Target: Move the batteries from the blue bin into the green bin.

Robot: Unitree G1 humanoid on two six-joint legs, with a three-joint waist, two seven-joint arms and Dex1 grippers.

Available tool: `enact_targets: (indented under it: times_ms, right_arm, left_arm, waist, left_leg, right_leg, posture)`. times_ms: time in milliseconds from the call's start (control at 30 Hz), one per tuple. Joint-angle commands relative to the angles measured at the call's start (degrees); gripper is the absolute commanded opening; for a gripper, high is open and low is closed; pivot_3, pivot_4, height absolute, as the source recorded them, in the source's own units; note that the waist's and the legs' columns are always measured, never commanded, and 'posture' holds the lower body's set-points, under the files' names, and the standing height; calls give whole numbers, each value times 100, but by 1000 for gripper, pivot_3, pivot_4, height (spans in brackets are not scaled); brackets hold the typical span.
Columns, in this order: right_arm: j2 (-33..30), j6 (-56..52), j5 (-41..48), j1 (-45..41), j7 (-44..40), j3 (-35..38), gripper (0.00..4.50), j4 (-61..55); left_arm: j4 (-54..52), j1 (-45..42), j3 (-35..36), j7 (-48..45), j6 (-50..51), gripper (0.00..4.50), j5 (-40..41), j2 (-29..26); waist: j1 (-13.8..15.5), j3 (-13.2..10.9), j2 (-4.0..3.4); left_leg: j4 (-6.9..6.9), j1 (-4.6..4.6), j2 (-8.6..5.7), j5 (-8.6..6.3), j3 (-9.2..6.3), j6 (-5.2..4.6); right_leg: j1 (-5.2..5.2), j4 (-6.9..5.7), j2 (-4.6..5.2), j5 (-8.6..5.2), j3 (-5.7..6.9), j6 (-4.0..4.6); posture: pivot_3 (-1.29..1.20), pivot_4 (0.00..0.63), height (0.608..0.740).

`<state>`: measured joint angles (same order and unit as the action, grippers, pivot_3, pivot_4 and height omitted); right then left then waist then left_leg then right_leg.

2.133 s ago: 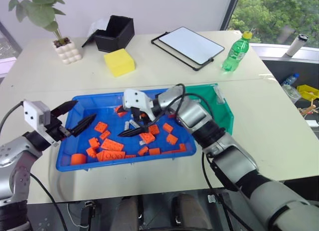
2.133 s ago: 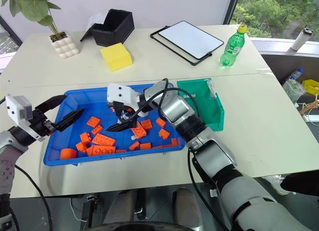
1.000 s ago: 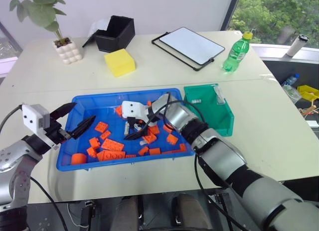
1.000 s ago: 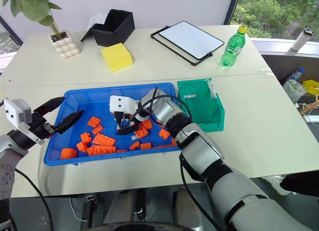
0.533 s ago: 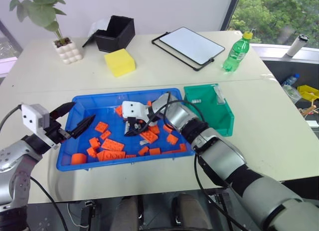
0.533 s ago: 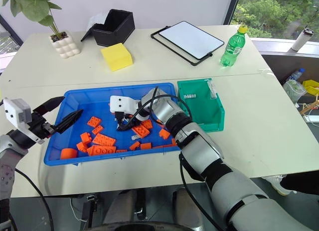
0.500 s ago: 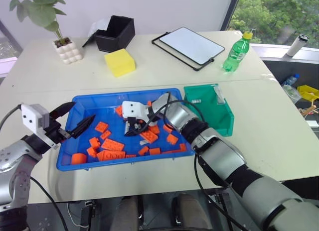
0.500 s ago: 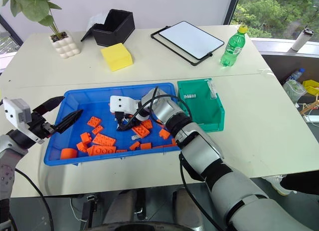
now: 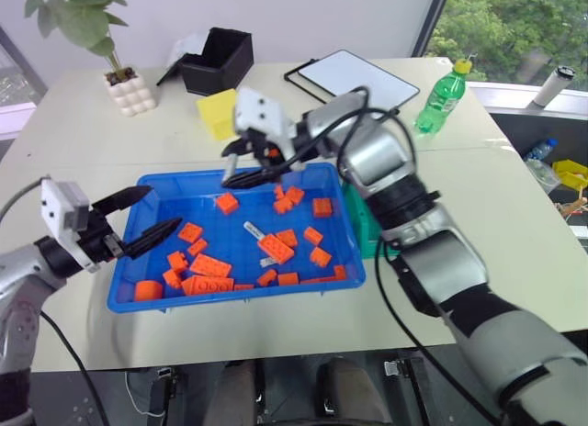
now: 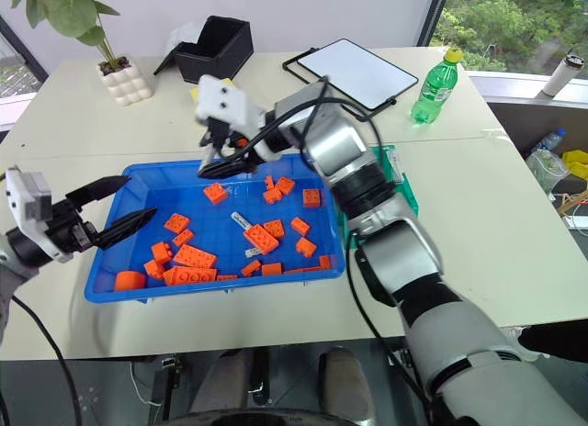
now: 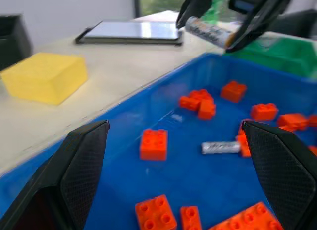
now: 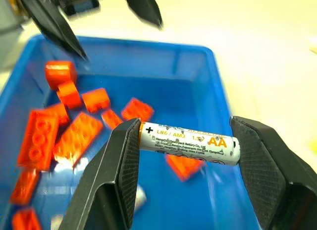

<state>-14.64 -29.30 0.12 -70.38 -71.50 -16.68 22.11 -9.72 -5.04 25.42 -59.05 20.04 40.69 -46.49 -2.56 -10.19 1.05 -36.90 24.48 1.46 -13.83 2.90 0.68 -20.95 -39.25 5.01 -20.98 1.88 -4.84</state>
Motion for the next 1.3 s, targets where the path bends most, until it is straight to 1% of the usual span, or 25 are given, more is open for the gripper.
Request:
enact_targets:
  times_ms: [33, 167, 433, 567, 767, 933, 1033, 1067, 1100, 1133, 1167, 1200, 1300]
  right_arm:
    - [-670, -266, 113, 133, -68, 280, 2235, -579]
    - [-1489, -489, 106, 541, 85, 506, 2235, -815]
    - [-2511, -828, 184, 1624, 530, 921, 2235, -1401]
    - [-2803, -1002, 257, 2059, 732, 1096, 2235, -1751]
    - [-3074, -1363, 457, 2591, 955, 1301, 2235, -2239]
    - [-3330, -1484, 570, 3014, 1006, 1328, 2235, -2504]
    - [-3386, -1526, 662, 3085, 1064, 1357, 2235, -2530]
    - [-3407, -1518, 687, 3101, 1062, 1343, 2735, -2521]
    - [-3422, -1514, 707, 3111, 1067, 1325, 3359, -2521]
    - [-3434, -1538, 746, 3118, 1048, 1309, 3768, -2527]
    - [-3434, -1544, 768, 3113, 1060, 1300, 4272, -2525]
    - [-3436, -1550, 789, 3107, 1077, 1295, 4456, -2525]
    - [-3418, -1445, 771, 3013, 1175, 1256, 4456, -2436]
  left_arm:
    - [85, -441, -74, -321, 161, 4500, 203, -237]
    - [297, -1134, -431, -471, 228, 4500, 160, -193]
    - [832, -1968, -1053, -599, 97, 4500, -74, 233]
    - [1166, -2241, -1331, -743, -6, 4500, -282, 401]
    - [1518, -2467, -1731, -966, -178, 4500, -630, 627]
    - [1668, -2562, -1810, -1044, -280, 4500, -787, 723]
    - [1679, -2569, -1799, -1062, -285, 4500, -813, 740]
    - [1665, -2563, -1790, -1054, -277, 4500, -815, 742]
    - [1658, -2557, -1780, -1053, -274, 4500, -817, 742]
    - [1646, -2547, -1765, -1043, -264, 4500, -817, 742]
    - [1631, -2535, -1750, -1029, -257, 4500, -822, 741]
    - [1623, -2528, -1740, -1021, -252, 4500, -826, 740]
    - [1576, -2477, -1697, -1001, -234, 4500, -819, 714]
  waist:
    - [7, 0, 0]
    - [13, -1, 0]
    - [2, -3, -1]
    - [24, -3, -1]
    - [36, -3, -1]
    - [57, -4, 0]
    - [53, -4, 0]
    - [51, -4, 0]
    - [52, -4, 0]
    - [55, -4, 0]
    - [55, -4, 0]
    - [55, -4, 0]
    - [58, -4, 0]
  left_leg:
    - [-1, 0, 0, 0, 0, 0]
    - [0, 0, -1, 0, 5, -1]
    - [-7, 0, 10, 2, 15, 0]
    - [-14, 1, 15, 2, 14, -2]
    - [-17, 0, 15, 3, 13, 0]
    - [-20, 0, 15, 3, 12, 1]
    - [-20, 0, 15, 3, 12, 1]
    - [-20, 0, 15, 4, 12, 1]
    - [-20, 0, 15, 4, 11, 1]
    - [-20, 0, 15, 4, 11, 1]
    - [-20, 0, 15, 4, 10, 1]
    - [-21, 0, 15, 4, 10, 1]
    - [-22, 0, 15, 4, 10, 1]
  right_leg:
    - [0, 0, 0, 0, 0, 0]
    - [1, 0, -1, 0, 0, 0]
    - [-2, -2, -20, 0, -3, 0]
    - [1, 0, -27, 0, -3, 0]
    - [5, 0, -29, 0, -4, 0]
    - [7, 0, -29, 0, -4, 0]
    - [8, 0, -29, 0, -5, 0]
    - [8, 0, -29, 0, -5, 0]
    - [8, 0, -30, 0, -5, 0]
    - [8, 0, -31, 0, -5, 0]
    - [8, 0, -31, 0, -4, 0]
    - [8, 0, -31, 0, -5, 0]
    - [9, 0, -30, 0, -5, 0]
  posture:
    - [0, 150, 740]
    - [0, 150, 740]
    - [0, 150, 740]
    - [0, 150, 740]
    - [0, 150, 740]
    - [0, 150, 740]
    - [0, 150, 740]
    - [0, 150, 740]
    - [0, 150, 740]
    - [0, 150, 740]
    - [0, 150, 740]
    - [0, 150, 740]
    - [0, 150, 740]
